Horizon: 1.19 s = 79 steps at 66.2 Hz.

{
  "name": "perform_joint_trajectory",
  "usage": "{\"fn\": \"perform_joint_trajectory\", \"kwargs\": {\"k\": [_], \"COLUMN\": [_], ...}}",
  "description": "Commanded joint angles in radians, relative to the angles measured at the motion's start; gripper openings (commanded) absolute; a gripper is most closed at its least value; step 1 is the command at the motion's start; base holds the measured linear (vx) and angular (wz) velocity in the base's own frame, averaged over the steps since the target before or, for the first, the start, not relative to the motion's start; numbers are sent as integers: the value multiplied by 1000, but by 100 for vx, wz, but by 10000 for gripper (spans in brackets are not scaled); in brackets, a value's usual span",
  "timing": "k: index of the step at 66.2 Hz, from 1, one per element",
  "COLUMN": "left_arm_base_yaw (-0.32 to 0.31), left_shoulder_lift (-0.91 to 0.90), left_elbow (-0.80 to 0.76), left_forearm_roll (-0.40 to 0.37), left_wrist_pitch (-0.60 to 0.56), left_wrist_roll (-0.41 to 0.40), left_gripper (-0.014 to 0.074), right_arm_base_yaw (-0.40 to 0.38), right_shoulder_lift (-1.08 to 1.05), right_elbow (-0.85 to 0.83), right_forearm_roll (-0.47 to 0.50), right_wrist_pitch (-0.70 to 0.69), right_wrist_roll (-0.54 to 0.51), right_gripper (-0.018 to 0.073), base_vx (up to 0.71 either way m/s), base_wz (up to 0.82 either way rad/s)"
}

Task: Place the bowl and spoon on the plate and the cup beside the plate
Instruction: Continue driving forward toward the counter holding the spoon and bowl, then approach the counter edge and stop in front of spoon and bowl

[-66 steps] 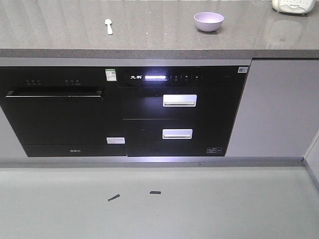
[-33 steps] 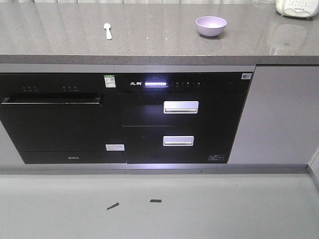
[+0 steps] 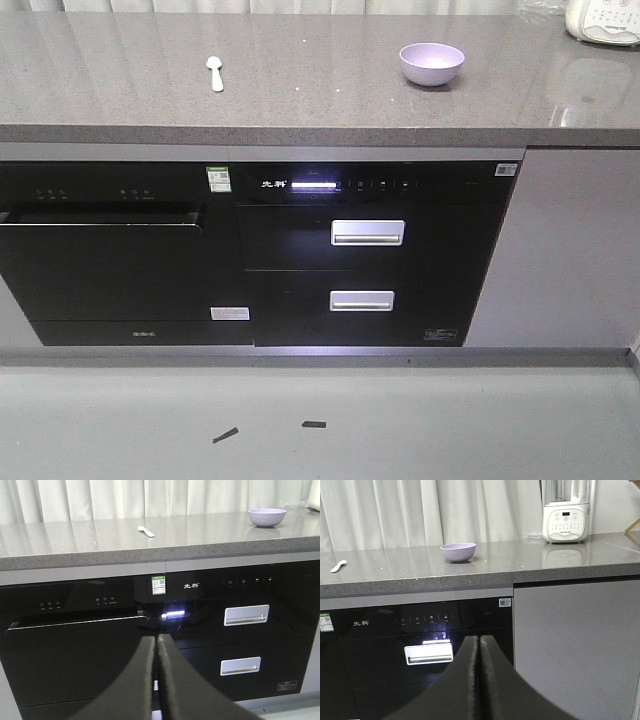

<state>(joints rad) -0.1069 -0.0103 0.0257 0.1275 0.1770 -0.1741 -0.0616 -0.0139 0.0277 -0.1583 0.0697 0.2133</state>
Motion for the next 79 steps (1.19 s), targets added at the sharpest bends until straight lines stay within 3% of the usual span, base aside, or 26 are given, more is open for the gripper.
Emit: {"fn": "perform_joint_trajectory", "kwargs": {"k": [1, 79], "left_arm_base_yaw": [2, 2], "left_shoulder_lift": [8, 8], "left_elbow": [-8, -8], "left_forearm_roll": [-1, -1], "left_wrist_pitch": [-68, -68], "left_wrist_roll": [-13, -13], "left_gripper": [-6, -6], "right_arm_base_yaw": [-5, -5], "right_shoulder_lift": [-7, -7], "right_elbow": [4, 4], "right_forearm_roll": [-4, -4], "right_wrist_pitch": [-76, -76], "right_wrist_roll": [-3, -3], "right_gripper": [-3, -3], "base_vx": [13, 11], "base_wz": [1, 0]}}
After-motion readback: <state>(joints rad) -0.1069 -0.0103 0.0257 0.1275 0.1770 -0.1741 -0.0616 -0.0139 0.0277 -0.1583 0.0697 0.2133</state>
